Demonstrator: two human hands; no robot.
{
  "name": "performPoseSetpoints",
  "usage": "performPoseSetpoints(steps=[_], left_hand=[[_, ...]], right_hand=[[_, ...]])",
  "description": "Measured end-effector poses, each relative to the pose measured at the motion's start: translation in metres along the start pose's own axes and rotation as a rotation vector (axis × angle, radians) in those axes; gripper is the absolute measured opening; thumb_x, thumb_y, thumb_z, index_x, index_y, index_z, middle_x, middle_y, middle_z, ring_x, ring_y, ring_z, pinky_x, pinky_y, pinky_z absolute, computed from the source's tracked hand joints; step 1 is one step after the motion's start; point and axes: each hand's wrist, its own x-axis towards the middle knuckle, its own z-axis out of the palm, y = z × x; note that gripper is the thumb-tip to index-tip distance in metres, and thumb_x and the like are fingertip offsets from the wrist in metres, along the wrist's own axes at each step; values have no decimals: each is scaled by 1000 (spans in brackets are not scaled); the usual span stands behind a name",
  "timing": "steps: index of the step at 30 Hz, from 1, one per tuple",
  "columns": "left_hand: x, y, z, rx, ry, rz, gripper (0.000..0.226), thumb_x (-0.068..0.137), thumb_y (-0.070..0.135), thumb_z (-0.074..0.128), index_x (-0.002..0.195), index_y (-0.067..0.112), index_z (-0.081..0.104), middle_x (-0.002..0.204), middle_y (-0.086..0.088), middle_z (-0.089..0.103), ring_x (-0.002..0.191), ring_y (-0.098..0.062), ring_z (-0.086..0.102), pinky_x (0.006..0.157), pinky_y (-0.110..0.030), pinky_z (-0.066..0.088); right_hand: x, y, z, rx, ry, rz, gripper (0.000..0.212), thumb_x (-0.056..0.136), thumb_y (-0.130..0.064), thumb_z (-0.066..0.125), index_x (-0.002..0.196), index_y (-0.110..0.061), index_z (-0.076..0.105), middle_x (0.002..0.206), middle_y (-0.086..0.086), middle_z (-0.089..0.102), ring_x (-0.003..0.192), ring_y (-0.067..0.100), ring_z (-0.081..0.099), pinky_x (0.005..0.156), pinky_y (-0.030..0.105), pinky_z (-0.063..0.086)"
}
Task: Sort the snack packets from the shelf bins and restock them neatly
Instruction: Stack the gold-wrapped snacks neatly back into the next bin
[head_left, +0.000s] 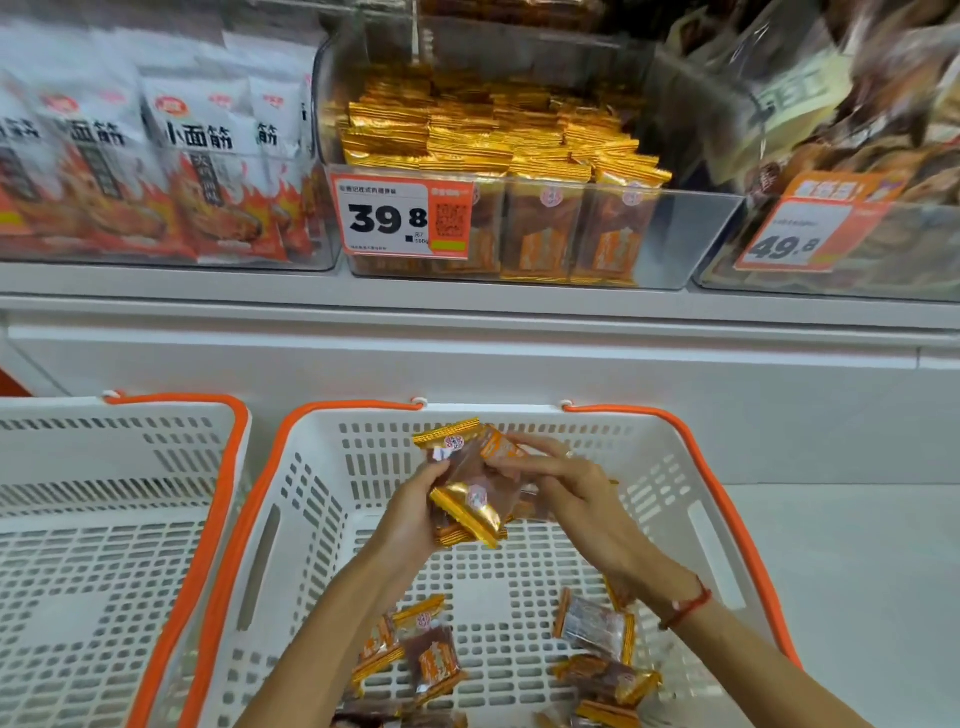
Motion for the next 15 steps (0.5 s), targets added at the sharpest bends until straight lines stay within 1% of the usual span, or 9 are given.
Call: performPoseSetpoints(steps=[2,4,6,7,9,10,12,13,15], left_hand=[[-1,-4,4,49,-2,29,24,102,25,42,118,15,58,101,-11,70,87,-25,67,75,-38,55],[-2,-6,9,117,-21,50,24,101,28,46,121,20,56,107,-10,70,93,-26,68,83,-41,54],[-4,-3,13,146,-29,52,21,101,27,45,117,19,56,102,-9,69,88,-24,67,82,-39,53],[-5,0,15,142,-29,61,20,101,26,44,113,16,56,97,-9,66,84,-23,65,83,-40,50],[-4,6,17,131,20,82,18,101,24,43,98,13,57,84,-7,61,75,-19,61,82,-40,46],[-5,10,19,129,58,96,21,101,22,42,89,14,57,75,-4,59,67,-15,59,77,-38,45],[-7,16,24,130,101,138,30,102,17,39,76,13,56,59,0,55,52,-9,54,66,-35,42],[-9,18,25,140,111,154,29,102,18,39,80,11,57,58,0,55,51,-11,54,66,-35,43],[-12,20,31,151,141,177,29,103,24,40,107,1,57,73,-10,60,66,-23,60,73,-39,45]], right_hand=[[0,-9,7,251,57,171,26,91,-36,51,102,-38,75,137,-20,51,128,10,49,98,43,50],[3,-17,8,304,222,210,18,88,-22,68,102,-31,76,132,-12,57,119,12,57,89,35,55],[8,-23,5,342,305,218,39,82,-4,73,111,-28,67,125,-3,59,105,17,64,65,25,57],[9,-25,1,380,304,230,49,82,0,72,118,-30,61,123,-2,56,102,17,65,60,22,56],[12,-30,-7,411,280,296,60,84,-2,71,131,-33,51,121,-2,56,104,17,64,64,24,56],[12,-32,-11,442,275,338,57,85,-5,69,133,-31,51,119,1,61,105,18,65,71,27,57],[14,-38,-17,611,308,382,36,89,-5,65,122,-16,62,107,8,71,99,18,68,85,31,56],[14,-42,-19,729,347,384,25,89,-3,63,113,-9,66,100,8,73,93,16,69,87,29,56],[15,-49,-15,920,443,398,11,88,-1,63,97,-3,68,84,5,73,76,11,68,78,22,57]])
